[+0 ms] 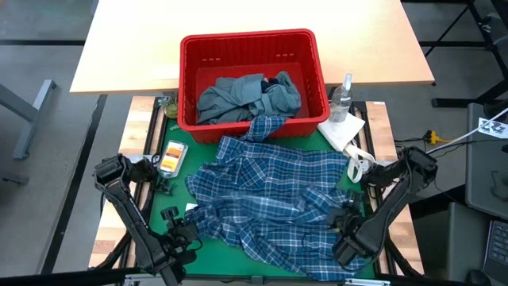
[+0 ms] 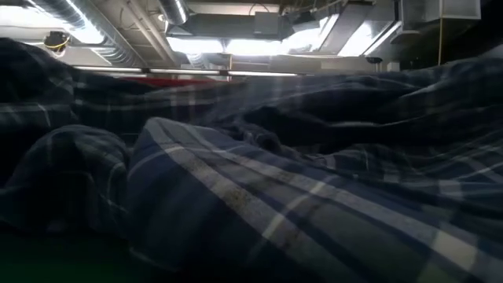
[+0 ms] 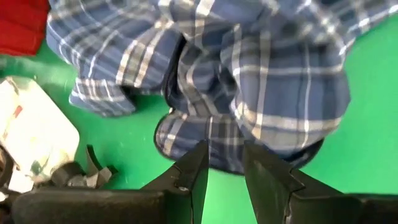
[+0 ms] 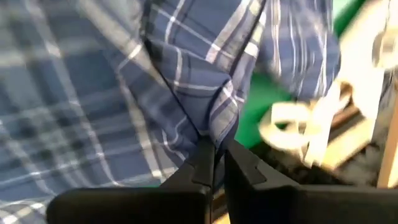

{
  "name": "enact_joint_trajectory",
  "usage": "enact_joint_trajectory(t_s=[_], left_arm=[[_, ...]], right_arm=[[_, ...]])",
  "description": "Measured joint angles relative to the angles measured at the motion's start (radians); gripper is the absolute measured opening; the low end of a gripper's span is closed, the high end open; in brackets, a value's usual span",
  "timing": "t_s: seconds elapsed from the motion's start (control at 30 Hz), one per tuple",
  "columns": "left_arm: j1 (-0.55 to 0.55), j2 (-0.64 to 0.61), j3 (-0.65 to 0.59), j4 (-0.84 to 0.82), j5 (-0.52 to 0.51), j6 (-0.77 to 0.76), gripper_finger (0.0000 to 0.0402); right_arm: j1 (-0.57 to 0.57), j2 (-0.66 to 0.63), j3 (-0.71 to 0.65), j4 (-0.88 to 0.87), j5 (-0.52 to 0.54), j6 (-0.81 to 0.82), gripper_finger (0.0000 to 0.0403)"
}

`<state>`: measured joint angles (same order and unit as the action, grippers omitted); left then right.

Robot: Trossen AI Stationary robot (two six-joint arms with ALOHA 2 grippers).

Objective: Fold Laundry from Bin
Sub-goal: Fold the blue shirt

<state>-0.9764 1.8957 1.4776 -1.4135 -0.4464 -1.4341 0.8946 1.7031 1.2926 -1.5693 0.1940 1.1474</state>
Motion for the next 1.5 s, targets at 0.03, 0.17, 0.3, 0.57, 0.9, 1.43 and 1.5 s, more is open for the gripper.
enact_joint_trajectory(t_s=[0.03,0.17,0.3,0.57,0.9,1.43,1.5], left_arm=[[0.0,0.0,0.0,0.005,-0.017,0.001,0.0096],[0.0,0.0,0.0,0.016,-0.084,0.001,0.0096],[0.003,0.0,0.0,0.017,-0.101,0.001,0.0096],[0.016,0.0,0.0,0.049,-0.057,-0.005,0.011],[0.043,0.0,0.0,0.122,0.043,-0.026,0.0189],[-0.009,0.0,0.09,0.095,-0.001,-0.102,0.0194],[-0.022,0.0,0.09,0.113,-0.045,-0.102,0.0194]], right_arm=[[0.004,0.0,-0.017,0.0,-0.017,0.017,0.0015],[0.008,0.0,-0.064,0.001,-0.053,0.034,0.0016],[0.008,0.0,-0.072,0.002,-0.056,0.033,0.0016],[0.008,0.0,-0.072,0.025,-0.058,0.027,0.002],[0.008,0.0,-0.072,0.024,-0.121,0.027,0.0142],[0.009,0.0,-0.01,-0.001,-0.206,-0.052,0.019],[0.009,0.0,0.005,-0.003,-0.206,-0.053,0.019]])
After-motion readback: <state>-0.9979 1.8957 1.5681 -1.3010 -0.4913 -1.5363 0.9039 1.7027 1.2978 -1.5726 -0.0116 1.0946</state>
